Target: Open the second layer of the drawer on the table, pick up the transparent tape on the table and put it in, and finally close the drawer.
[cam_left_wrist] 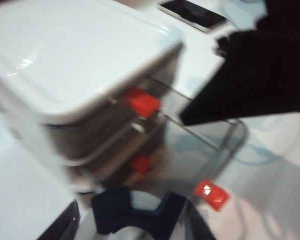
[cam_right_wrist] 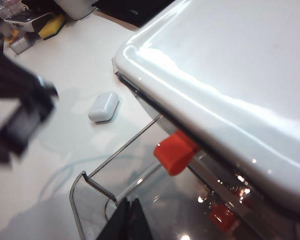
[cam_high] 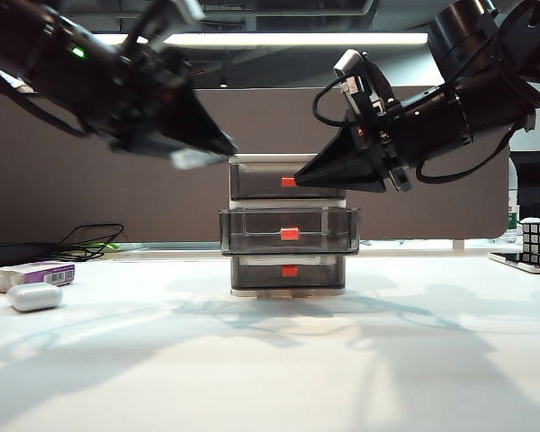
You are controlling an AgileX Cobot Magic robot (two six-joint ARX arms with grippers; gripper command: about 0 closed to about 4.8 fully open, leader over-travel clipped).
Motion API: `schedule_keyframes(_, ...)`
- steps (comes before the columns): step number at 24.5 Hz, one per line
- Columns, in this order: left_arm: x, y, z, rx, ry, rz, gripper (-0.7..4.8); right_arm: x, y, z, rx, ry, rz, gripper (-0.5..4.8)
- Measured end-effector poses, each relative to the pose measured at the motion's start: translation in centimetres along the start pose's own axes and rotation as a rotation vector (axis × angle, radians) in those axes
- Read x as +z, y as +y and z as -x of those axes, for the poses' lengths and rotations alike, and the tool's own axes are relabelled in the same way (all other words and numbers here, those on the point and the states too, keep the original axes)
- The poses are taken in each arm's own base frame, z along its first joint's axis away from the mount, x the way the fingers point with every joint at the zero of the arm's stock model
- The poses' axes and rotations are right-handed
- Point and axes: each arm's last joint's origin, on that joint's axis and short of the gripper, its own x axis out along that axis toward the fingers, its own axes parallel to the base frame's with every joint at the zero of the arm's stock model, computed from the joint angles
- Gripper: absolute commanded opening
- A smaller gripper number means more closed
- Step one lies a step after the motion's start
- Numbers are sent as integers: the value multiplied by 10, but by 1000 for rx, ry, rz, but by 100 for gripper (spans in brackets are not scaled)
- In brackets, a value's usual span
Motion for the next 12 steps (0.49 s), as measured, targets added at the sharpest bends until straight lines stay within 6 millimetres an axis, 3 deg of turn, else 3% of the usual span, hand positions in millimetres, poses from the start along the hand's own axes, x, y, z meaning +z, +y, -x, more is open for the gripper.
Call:
schedule_keyframes(8, -3, -16, -50, -85, 26, -28, 20, 12, 10, 13, -34, -27, 48, -5)
schedule_keyframes(12, 7, -15, -61, -90, 8, -38, 24, 17, 16, 19, -54, -30, 66, -5)
